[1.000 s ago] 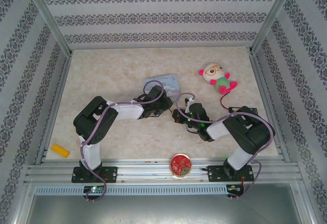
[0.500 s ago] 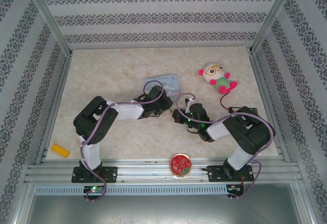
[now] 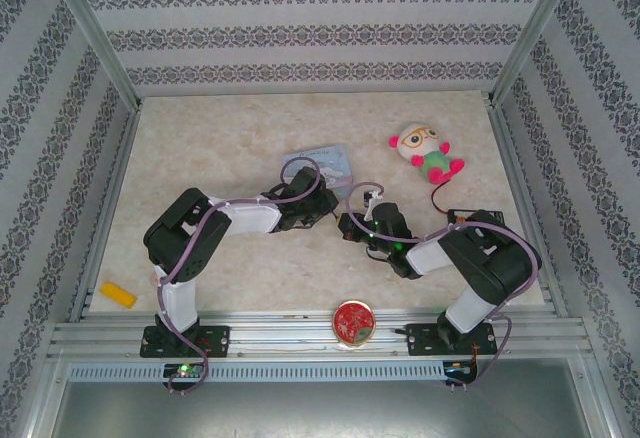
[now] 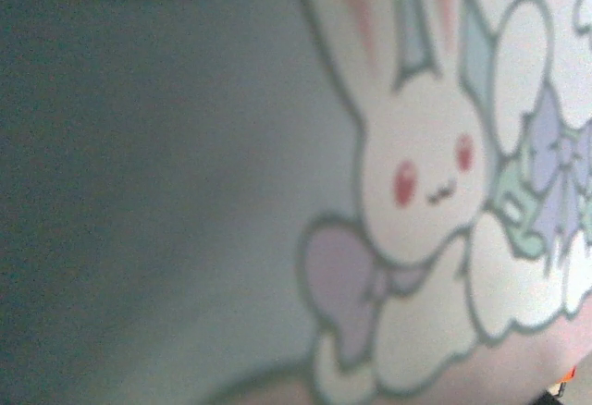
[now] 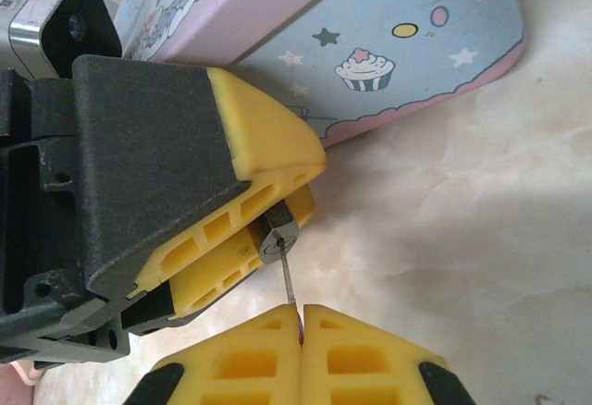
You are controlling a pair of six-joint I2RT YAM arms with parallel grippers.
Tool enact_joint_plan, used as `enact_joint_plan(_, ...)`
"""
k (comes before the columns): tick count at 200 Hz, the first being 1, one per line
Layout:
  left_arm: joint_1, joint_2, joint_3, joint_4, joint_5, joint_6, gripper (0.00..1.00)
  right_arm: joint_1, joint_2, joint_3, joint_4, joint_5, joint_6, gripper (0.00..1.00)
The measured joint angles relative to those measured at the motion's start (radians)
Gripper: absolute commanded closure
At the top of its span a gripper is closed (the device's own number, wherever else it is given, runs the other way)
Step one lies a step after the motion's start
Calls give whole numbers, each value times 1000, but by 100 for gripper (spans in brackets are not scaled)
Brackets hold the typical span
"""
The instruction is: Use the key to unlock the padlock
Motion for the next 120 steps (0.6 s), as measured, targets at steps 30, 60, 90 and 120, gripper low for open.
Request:
enact_joint_plan(30,0,0,0,4,4,-4,100,0,3,3,2,0,0,100)
enact_joint_plan(60,0,0,0,5,4,-4,100,0,14,5,15,0,0,100)
enact_joint_plan(90,0,0,0,5,4,-4,100,0,16,5,16,0,0,100)
enact_joint_plan(120,0,0,0,5,3,-4,100,0,23,9,19,0,2,100)
